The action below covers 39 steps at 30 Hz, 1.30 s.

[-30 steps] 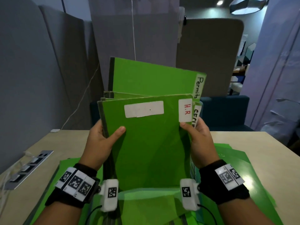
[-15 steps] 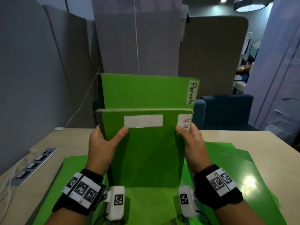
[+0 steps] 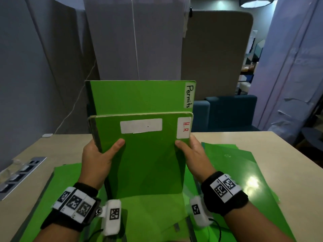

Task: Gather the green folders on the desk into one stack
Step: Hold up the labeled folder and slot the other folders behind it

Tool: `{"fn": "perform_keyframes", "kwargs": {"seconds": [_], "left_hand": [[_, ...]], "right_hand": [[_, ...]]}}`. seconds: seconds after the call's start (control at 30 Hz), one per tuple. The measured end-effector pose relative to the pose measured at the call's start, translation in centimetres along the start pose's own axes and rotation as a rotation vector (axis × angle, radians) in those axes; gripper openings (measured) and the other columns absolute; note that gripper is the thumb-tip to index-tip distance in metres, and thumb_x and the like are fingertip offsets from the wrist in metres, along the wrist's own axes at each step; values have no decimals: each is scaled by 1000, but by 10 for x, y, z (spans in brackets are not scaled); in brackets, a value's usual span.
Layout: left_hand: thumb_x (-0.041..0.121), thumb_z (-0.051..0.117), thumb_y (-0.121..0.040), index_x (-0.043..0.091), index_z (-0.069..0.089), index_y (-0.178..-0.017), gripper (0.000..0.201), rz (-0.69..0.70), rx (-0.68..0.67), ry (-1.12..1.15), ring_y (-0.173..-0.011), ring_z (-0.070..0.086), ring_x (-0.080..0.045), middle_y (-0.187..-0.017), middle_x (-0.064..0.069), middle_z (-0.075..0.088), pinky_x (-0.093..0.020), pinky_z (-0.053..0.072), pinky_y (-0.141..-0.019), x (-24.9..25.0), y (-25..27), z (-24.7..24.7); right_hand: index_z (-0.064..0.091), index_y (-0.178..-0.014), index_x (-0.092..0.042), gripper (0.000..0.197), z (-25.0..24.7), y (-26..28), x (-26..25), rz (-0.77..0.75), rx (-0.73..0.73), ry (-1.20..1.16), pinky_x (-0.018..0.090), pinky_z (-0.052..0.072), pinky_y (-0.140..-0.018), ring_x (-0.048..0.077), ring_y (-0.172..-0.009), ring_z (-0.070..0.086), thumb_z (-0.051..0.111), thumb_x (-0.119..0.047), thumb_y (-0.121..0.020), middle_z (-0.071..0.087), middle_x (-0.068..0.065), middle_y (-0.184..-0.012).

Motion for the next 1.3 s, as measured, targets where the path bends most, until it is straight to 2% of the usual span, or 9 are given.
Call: {"fn": "perform_keyframes", "kwargs": {"seconds": [0.2,0.3,0.4,0.53,0.63,0.83,1.0,1.17,1.3], "left_hand": [[20,77,-83,23,70,-117,34,77,77,-39,-93,75,-8,-102,10,77,-27,63,-77,-6,-2,2],[20,79,-85,18,70,-120,36,105,139,-66,-94,74,-7,-104,10,74,-31,62,-81,-5,-12,0],[23,80,-84,18,69,-121,39,148,159,-98,-84,70,11,-100,17,69,-16,60,-74,-3,-23,0],[24,79,-85,31,68,-108,26,133,159,-128,-83,66,18,-100,21,67,-14,56,-75,-13,-28,-1],[25,79,-85,33,68,-102,22,108,161,-125,-86,67,14,-101,20,68,-23,55,-82,-19,-27,-6],[25,78,-86,28,70,-110,26,60,116,-112,-102,73,-13,-107,11,73,-37,57,-90,-19,-31,-10],[24,78,-87,17,69,-122,37,51,112,-118,-101,73,-15,-107,8,74,-39,58,-91,-16,-32,-10],[26,77,-86,12,68,-125,42,45,101,-126,-99,72,-13,-108,5,74,-35,58,-88,-14,-30,-10],[27,77,-86,10,68,-125,42,33,93,-131,-99,72,-13,-107,5,74,-34,57,-87,-13,-30,-11]], "right_hand": [[56,-101,-19,30,-67,-3,15,71,94,646,34,53,-87,21,-97,62,80,-30,-87,63,1,-107],[53,-125,-21,56,-100,3,38,312,-6,1102,39,51,-102,22,-115,58,75,-53,-85,57,1,-128],[44,-142,-17,87,-118,12,66,614,-57,1152,44,61,-91,26,-108,65,74,-67,-77,52,10,-138],[25,-158,-24,122,-109,8,88,737,-106,1327,63,48,-105,37,-133,53,71,-84,-62,33,14,-159],[15,-161,-28,120,-100,3,95,744,-128,1414,69,38,-111,39,-140,47,69,-82,-68,22,15,-166],[26,-154,-26,107,-94,5,84,696,-130,1291,59,53,-100,36,-120,61,82,-61,-69,38,16,-151],[39,-139,-17,69,-86,20,64,537,-152,1166,21,52,-53,11,-71,63,78,-38,-86,56,-1,-98],[50,-138,-21,80,-112,30,61,560,-77,1124,33,56,-85,21,-108,64,71,-70,-79,57,7,-136],[42,-144,-22,152,-169,36,63,835,100,1433,48,51,-103,33,-126,57,37,-112,-22,50,14,-145]]}}
Point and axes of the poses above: each hand's wrist, its own y-axis away from the middle knuckle, its own z-axis out of the palm, x = y × z, the point moved 2 cm from there along -y, towards the middle knuckle
